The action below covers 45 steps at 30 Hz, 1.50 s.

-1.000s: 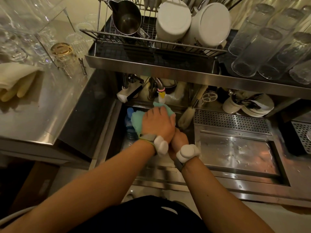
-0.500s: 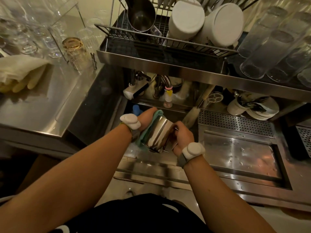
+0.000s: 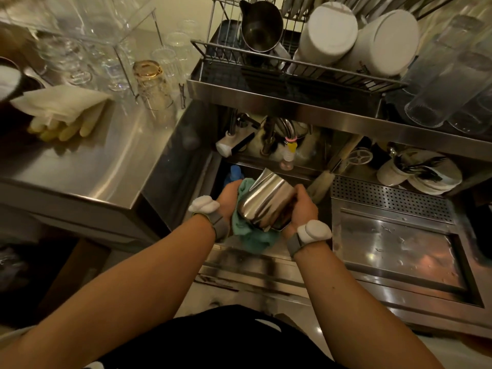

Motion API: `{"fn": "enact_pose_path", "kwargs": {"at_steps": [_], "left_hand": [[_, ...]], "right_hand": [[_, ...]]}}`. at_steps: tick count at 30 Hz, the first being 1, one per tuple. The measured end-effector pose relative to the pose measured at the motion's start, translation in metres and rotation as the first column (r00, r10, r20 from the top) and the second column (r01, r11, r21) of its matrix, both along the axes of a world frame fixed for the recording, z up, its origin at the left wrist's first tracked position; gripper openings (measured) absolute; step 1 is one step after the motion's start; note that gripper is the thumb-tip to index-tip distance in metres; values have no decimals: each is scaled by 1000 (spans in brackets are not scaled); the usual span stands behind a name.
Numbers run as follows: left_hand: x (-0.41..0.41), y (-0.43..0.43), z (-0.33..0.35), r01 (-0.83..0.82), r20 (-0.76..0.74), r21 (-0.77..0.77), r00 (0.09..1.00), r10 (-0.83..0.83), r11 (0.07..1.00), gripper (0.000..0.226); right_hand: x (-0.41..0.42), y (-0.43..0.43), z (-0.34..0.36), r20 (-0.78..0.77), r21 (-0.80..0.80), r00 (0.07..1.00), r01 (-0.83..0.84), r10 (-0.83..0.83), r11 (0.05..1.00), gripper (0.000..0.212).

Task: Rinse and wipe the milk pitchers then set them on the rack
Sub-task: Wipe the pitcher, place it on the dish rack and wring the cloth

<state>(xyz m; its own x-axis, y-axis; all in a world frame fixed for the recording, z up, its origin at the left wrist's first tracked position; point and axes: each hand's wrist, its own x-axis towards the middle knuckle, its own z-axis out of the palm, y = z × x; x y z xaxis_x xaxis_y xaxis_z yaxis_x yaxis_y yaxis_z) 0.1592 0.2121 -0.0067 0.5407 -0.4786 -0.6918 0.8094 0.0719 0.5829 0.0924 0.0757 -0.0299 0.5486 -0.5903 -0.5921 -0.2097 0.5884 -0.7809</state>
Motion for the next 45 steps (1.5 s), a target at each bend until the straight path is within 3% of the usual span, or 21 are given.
{"fn": "enact_pose_path", "kwargs": {"at_steps": [3, 5, 7, 9, 11, 16, 20, 24, 27, 29, 31, 34, 37, 41, 45], "left_hand": [[3, 5, 0, 54, 8, 25, 998, -54, 998, 43], [17, 6, 8, 76, 156, 144, 983, -99, 987, 35], [33, 4, 21, 66, 369, 384, 903, -219, 921, 31], [46, 6, 39, 25, 473, 581, 803, -363, 813, 48], [54, 11, 67, -6, 577, 650, 655, -488, 760, 48], [68, 25, 139, -309, 735, 673, 382, -561, 672, 43], [71, 41, 189, -519, 714, 661, 211, -667, 543, 32], [80, 66, 236, -590, 736, 589, 109, -668, 553, 30], [90, 79, 268, -585, 792, 519, 53, -609, 624, 41], [97, 83, 284, -544, 846, 460, 31, -532, 701, 37], [106, 85, 296, -492, 894, 413, 58, -444, 766, 34], [126, 84, 307, -493, 912, 398, 119, -393, 774, 52], [142, 82, 302, -519, 935, 350, 141, -326, 780, 56], [161, 82, 278, -457, 924, 383, 168, -345, 803, 44], [175, 79, 259, -409, 896, 443, 238, -375, 798, 41]], "right_hand": [[10, -6, 18, -31, -154, 999, -25, 20, 988, 34], [18, -4, 31, -91, -343, 994, -94, 66, 935, 39], [24, 0, 47, -109, -413, 990, -122, 84, 903, 36], [31, 6, 61, -96, -422, 988, -151, 121, 894, 33], [34, 12, 80, -111, -455, 975, -223, 193, 862, 29], [41, 15, 130, -180, -575, 909, -408, 377, 709, 32], [50, 21, 180, -165, -675, 888, -419, 429, 608, 41], [67, 32, 236, -188, -838, 861, -391, 473, 380, 36], [88, 37, 273, -115, -867, 885, -312, 451, 390, 35], [106, 38, 292, -101, -884, 883, -291, 459, 365, 32], [122, 42, 305, -142, -921, 861, -296, 488, 254, 31], [139, 52, 319, -188, -942, 851, -298, 490, 156, 29], [152, 63, 318, -161, -947, 862, -272, 481, 172, 36], [166, 62, 304, -176, -956, 912, -248, 369, 156, 16], [181, 52, 283, -251, -944, 904, -309, 347, 121, 11]]}}
